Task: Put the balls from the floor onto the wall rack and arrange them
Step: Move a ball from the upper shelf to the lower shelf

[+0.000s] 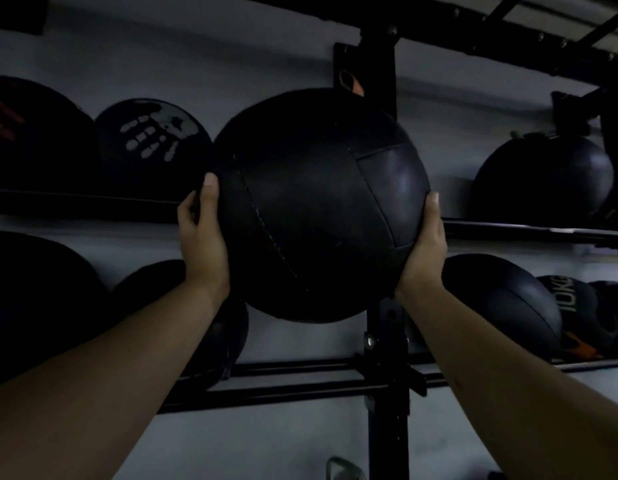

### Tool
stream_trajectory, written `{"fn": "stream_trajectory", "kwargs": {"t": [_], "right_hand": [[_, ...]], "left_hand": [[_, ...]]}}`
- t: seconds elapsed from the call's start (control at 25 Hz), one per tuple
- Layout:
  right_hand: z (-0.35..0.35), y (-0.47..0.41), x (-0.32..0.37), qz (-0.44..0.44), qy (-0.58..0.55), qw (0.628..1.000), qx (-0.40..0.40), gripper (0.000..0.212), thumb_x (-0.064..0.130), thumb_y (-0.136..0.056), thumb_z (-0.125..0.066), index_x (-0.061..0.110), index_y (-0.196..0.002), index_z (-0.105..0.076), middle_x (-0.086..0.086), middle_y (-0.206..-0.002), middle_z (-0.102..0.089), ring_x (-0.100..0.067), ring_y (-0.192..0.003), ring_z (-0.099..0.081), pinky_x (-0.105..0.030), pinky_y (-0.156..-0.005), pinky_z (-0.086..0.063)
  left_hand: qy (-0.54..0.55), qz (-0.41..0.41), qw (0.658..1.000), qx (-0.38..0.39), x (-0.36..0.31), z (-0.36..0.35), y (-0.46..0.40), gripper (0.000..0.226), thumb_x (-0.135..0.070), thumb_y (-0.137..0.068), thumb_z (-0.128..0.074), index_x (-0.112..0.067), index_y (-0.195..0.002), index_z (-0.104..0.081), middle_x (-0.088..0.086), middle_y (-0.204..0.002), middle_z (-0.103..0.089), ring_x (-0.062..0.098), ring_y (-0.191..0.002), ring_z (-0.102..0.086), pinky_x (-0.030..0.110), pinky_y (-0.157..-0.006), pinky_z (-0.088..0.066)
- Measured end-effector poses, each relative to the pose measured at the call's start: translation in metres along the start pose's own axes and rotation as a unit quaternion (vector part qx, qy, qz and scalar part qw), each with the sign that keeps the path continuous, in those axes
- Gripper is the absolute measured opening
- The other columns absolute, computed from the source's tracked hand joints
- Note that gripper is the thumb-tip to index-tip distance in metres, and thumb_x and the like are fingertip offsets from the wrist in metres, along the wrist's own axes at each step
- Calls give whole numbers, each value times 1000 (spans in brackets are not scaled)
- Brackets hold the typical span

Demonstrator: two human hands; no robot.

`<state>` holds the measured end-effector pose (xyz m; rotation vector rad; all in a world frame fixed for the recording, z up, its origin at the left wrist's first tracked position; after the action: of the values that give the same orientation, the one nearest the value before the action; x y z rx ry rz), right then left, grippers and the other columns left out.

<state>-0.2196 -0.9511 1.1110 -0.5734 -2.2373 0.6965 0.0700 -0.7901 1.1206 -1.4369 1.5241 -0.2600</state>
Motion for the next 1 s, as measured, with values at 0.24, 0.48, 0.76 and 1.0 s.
{"fn": "stream_trajectory", "kwargs": {"t": [0.24, 0.48, 0.76, 1.0], "right_hand": [[72, 38, -58, -105, 74, 991, -41, 74, 78, -76, -62, 30, -132, -70, 1, -122, -76, -24, -111, -73, -45, -98, -60], [81, 0, -109, -157, 68, 983, -62, 76, 76, -76, -66, 24, -131, -71, -3, -120, -77, -27, -108, -74, -48, -100, -60], [85, -44, -168, -114, 126, 984, -50, 36, 46, -98, -59, 30, -129, -69, 4, -123, -71, -24, -123, -65, -39, -98, -55], [37, -82, -197, -1, 236, 967, 93, 31, 47, -98, -59, 40, -126, -69, 4, -143, -59, -19, -139, -51, -53, -123, -35]], "left_hand": [[-8, 126, 991, -41, 76, 28, 61, 85, -76, -68, -72, -25, -136, -65, 0, -127, -74, 21, -115, -71, 45, -103, -56], [-45, 153, 986, -50, 113, 19, 41, 94, -81, -62, -73, -28, -139, -62, 1, -127, -73, 24, -113, -70, 47, -102, -55], [-133, 140, 979, -72, 189, 23, 34, 95, -83, -69, -63, -30, -147, -54, 2, -148, -57, 26, -135, -55, 50, -115, -44], [-270, 32, 962, -9, 219, -2, -19, 62, -67, -85, -65, -35, -138, -62, -6, -144, -58, 15, -134, -54, 43, -118, -41]]}}
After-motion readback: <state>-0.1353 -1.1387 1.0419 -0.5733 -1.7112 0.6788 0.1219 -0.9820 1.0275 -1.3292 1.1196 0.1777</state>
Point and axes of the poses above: each hand's wrist, its own y-axis away from the middle knuckle, its own z-axis out of the back of the hand, x = y × z, the point moved 8 cm from there along -y, towards the middle knuckle
